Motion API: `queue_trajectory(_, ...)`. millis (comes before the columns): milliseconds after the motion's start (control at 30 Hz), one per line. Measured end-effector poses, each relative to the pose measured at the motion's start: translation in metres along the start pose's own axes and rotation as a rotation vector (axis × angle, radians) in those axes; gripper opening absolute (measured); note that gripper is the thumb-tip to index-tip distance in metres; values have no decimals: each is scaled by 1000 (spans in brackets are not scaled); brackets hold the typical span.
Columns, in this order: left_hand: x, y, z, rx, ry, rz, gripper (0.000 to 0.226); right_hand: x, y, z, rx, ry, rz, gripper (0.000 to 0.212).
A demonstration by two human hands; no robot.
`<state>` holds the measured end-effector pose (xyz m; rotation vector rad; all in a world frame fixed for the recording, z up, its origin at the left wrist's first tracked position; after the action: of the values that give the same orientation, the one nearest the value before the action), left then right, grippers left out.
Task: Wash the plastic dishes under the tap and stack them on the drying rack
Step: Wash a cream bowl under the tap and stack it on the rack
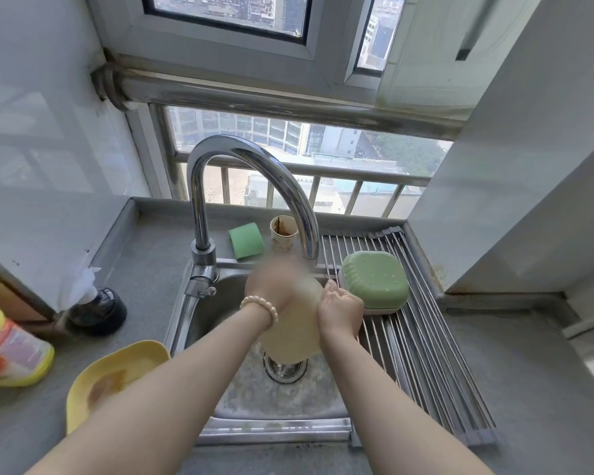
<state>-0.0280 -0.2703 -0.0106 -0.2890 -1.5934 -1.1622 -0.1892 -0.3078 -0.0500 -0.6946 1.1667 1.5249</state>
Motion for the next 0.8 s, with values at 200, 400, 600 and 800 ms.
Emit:
queue_trajectory(200, 20, -12, 25, 52, -240, -519, 53, 2, 4, 0, 29, -34, -74, 38)
queue_trajectory(400, 14, -10, 7, -182, -154, -234, 53, 0, 10, 2, 29, -38, -99, 40)
queue_trajectory(600, 27, 12, -1, -141, -244, -270, 46, 10, 4, 0, -6, -221, -253, 23)
queue_trajectory(800, -22, 18, 7, 7, 92, 218, 38, 15, -3, -4, -66, -386, -409, 20)
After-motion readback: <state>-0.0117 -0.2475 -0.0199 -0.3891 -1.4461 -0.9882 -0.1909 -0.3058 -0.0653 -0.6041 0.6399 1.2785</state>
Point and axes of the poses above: each hand's wrist, its own z-axis away from the middle knuckle, its own y-axis out of the back of the hand, x = y × z, the point moved 8 cm from there along -z, towards the middle knuckle, and after that the axes turned 1 degree about -y, right-handed, at the moved point
